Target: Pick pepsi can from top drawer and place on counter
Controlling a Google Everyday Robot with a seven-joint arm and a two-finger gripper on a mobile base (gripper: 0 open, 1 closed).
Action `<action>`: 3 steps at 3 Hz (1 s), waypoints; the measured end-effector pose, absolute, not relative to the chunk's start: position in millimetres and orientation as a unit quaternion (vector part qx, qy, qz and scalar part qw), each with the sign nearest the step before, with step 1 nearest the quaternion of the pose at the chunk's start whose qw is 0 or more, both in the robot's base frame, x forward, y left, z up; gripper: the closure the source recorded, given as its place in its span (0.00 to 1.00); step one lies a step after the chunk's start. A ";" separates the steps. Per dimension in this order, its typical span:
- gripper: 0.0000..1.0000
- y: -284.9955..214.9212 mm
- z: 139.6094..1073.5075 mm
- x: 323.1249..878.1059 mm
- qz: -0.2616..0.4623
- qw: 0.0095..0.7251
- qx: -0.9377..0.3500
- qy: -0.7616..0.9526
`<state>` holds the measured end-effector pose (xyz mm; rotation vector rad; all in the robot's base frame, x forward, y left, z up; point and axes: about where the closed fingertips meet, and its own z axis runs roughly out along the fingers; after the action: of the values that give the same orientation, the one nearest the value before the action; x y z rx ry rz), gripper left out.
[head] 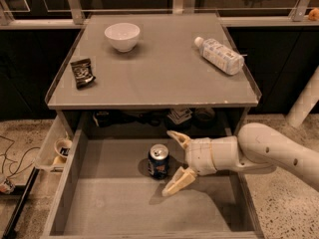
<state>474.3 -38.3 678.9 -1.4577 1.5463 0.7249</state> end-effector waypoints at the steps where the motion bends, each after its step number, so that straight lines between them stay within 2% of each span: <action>1: 0.00 -28.5 670.8 479.5 0.306 0.437 -0.575 0.620; 2: 0.00 -15.6 666.9 481.0 0.323 0.437 -0.567 0.619; 3: 0.19 -15.6 666.9 481.0 0.323 0.437 -0.567 0.619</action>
Offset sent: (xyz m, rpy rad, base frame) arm 0.0099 0.0348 -0.0165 0.0952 0.0678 0.0057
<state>481.0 -15.6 666.9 -1.4105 1.5384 0.8029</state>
